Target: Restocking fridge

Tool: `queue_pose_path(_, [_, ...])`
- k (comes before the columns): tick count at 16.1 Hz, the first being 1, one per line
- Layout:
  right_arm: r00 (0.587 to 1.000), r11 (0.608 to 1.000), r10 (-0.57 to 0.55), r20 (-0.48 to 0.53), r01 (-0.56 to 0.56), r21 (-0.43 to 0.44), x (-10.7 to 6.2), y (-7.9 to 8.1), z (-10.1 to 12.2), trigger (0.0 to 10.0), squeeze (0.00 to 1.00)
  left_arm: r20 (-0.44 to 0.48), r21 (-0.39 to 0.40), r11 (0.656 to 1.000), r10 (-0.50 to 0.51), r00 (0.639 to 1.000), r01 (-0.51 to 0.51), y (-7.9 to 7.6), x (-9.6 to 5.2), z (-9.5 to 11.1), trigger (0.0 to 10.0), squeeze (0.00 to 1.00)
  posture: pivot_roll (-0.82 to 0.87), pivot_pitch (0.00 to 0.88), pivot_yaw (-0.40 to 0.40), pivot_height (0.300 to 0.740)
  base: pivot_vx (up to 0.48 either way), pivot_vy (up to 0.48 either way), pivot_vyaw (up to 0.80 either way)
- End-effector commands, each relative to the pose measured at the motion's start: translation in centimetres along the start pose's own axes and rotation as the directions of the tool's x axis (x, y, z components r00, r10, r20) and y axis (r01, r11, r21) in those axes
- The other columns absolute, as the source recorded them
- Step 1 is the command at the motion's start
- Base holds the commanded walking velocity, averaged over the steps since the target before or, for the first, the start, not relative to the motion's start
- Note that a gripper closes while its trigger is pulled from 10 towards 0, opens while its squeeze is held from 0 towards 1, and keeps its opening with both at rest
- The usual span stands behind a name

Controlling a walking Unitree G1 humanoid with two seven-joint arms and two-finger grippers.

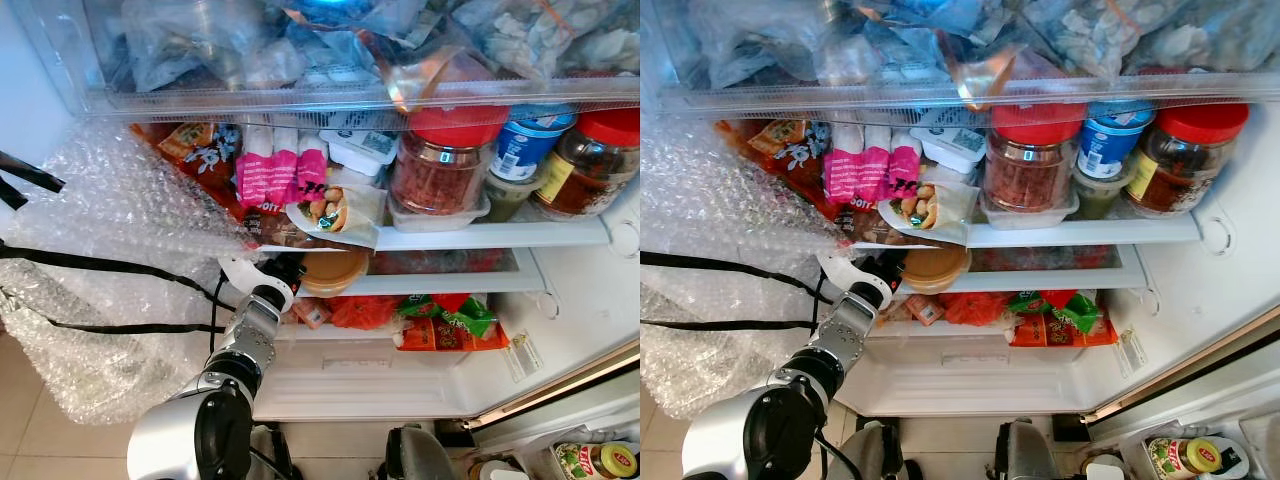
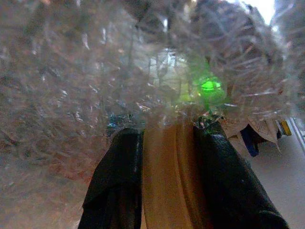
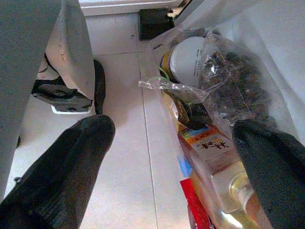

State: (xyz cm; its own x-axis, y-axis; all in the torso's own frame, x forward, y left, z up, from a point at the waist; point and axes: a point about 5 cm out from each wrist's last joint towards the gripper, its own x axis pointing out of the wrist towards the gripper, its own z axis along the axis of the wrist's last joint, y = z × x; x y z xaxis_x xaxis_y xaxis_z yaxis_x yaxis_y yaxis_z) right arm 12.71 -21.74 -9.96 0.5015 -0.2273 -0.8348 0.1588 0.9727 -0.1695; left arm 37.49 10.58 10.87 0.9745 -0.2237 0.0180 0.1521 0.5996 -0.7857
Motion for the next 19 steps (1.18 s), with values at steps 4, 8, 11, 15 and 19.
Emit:
queue_pose_path(4, [0.999, 1.000, 0.031, -0.037, -0.031, -0.004, -0.3, 0.9, -1.2, 10.0, 0.00, -0.001, -0.014, 1.000, -0.007, 1.000, 0.007, -0.2, 0.1, 0.0, 10.0, 1.00, -0.08, 0.174, 0.057, 0.644, 0.000, 0.000, 0.00])
queue_pose_path(8, [0.999, 0.999, 0.035, -0.033, -0.035, -0.005, -0.3, 1.4, -1.1, 10.0, 0.00, 0.006, 0.011, 1.000, -0.028, 1.000, 0.028, 0.1, -0.1, 0.4, 10.0, 0.00, -0.07, 0.173, 0.060, 0.644, 0.000, 0.000, 0.00])
queue_pose_path(11, [0.999, 0.999, 0.042, -0.031, -0.043, -0.021, -0.3, 1.6, -1.0, 10.0, 0.00, 0.015, 0.022, 0.998, -0.056, 0.998, 0.056, 0.0, -0.2, 0.6, 10.0, 0.00, -0.07, 0.171, 0.063, 0.644, 0.000, 0.000, 0.00])
queue_pose_path(15, [0.999, 0.999, 0.042, -0.033, -0.043, -0.019, -0.3, 1.7, -1.1, 10.0, 0.00, 0.014, 0.076, 0.994, -0.082, 0.997, 0.081, 0.3, -0.5, 1.0, 10.0, 0.00, -0.06, 0.167, 0.067, 0.644, 0.000, 0.000, 0.00])
queue_pose_path(19, [0.998, 0.999, 0.043, -0.036, -0.043, -0.022, -0.3, 1.4, -1.1, 10.0, 0.00, 0.001, 0.167, 0.979, -0.115, 0.993, 0.113, 0.8, -1.5, 0.9, 10.0, 0.00, -0.06, 0.168, 0.067, 0.644, 0.000, 0.000, 0.00])
